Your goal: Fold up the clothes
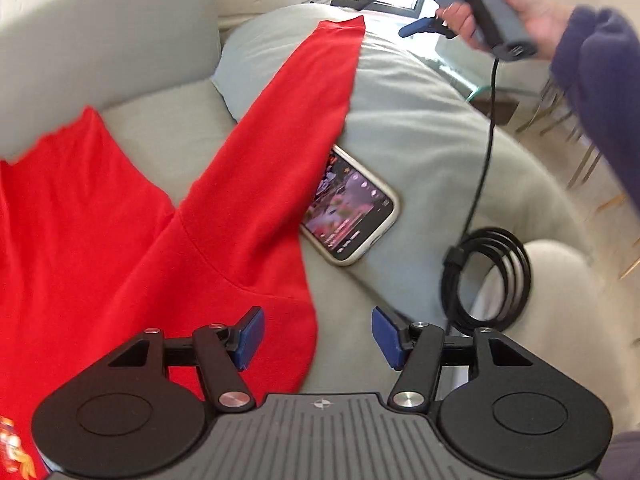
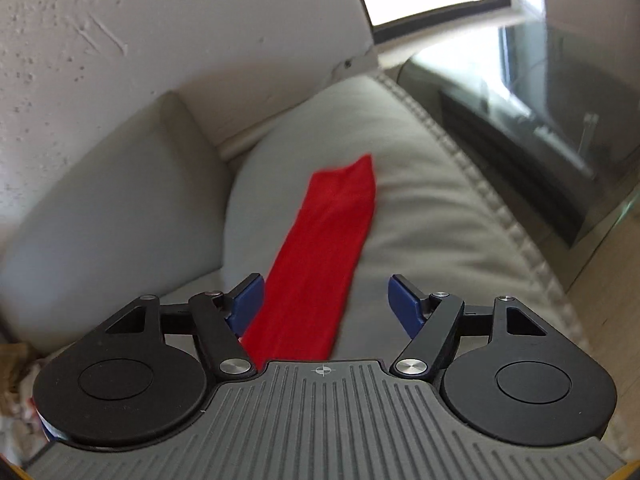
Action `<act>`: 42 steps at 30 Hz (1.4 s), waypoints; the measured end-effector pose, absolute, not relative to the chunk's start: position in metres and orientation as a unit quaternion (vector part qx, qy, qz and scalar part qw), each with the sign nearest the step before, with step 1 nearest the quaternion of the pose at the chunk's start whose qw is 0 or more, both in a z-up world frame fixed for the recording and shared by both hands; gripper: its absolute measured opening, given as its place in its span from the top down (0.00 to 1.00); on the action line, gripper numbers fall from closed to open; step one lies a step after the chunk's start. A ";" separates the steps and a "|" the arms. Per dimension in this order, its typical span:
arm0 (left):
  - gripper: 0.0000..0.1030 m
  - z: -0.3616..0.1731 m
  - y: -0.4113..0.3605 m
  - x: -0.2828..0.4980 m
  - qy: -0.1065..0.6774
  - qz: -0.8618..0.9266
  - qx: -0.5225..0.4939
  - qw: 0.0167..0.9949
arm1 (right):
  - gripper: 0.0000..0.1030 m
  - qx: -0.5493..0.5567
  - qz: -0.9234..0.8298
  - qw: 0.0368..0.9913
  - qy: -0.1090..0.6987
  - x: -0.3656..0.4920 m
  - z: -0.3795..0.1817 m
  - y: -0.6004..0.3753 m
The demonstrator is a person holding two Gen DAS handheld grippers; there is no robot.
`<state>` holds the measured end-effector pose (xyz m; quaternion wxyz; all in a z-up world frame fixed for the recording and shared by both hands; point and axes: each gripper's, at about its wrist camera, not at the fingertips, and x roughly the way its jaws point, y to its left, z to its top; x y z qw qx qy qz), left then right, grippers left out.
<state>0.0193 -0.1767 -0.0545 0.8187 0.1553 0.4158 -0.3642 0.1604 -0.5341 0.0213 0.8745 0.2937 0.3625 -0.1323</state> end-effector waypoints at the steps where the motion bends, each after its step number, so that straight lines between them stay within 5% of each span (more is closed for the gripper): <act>1: 0.49 -0.059 -0.182 0.016 0.405 -0.355 0.176 0.824 | 0.37 0.320 -0.109 0.864 0.373 0.154 0.012 -0.534; 3: 0.55 -0.072 -0.193 0.015 0.398 -0.341 0.212 0.825 | 0.50 0.330 -0.106 0.861 0.373 0.154 -0.001 -0.535; 8: 0.60 -0.085 -0.200 0.021 0.398 -0.326 0.237 0.824 | 0.51 0.356 -0.097 0.852 0.372 0.154 -0.035 -0.536; 9: 0.65 -0.084 -0.200 0.023 0.399 -0.323 0.234 0.826 | 0.53 0.361 -0.095 0.850 0.372 0.154 -0.042 -0.536; 11: 0.94 -0.083 -0.199 0.029 0.401 -0.316 0.229 0.829 | 0.58 0.374 -0.096 0.849 0.361 0.159 -0.051 -0.540; 17: 0.95 -0.070 -0.178 0.049 0.428 -0.333 0.152 0.826 | 0.97 0.397 -0.115 0.850 0.327 0.185 -0.064 -0.552; 24: 0.95 -0.063 -0.157 0.053 0.448 -0.385 0.087 0.802 | 1.00 0.342 -0.168 0.873 0.304 0.195 -0.047 -0.549; 27: 0.84 -0.080 -0.174 0.044 0.449 -0.378 0.126 0.800 | 1.00 0.315 -0.174 0.872 0.330 0.202 -0.048 -0.548; 29: 0.65 -0.077 -0.180 0.031 0.429 -0.388 0.150 0.802 | 0.90 0.311 -0.174 0.872 0.335 0.199 -0.038 -0.545; 32: 0.61 -0.065 -0.176 0.013 0.423 -0.410 0.152 0.794 | 0.55 0.287 -0.191 0.879 0.330 0.176 -0.011 -0.530; 37: 0.55 -0.024 -0.134 -0.009 0.394 -0.405 0.115 0.817 | 0.50 0.262 -0.133 0.909 0.296 0.110 0.053 -0.485; 42: 0.44 0.007 -0.058 -0.015 0.388 -0.323 0.039 0.862 | 0.35 0.222 -0.032 0.931 0.288 0.051 0.100 -0.408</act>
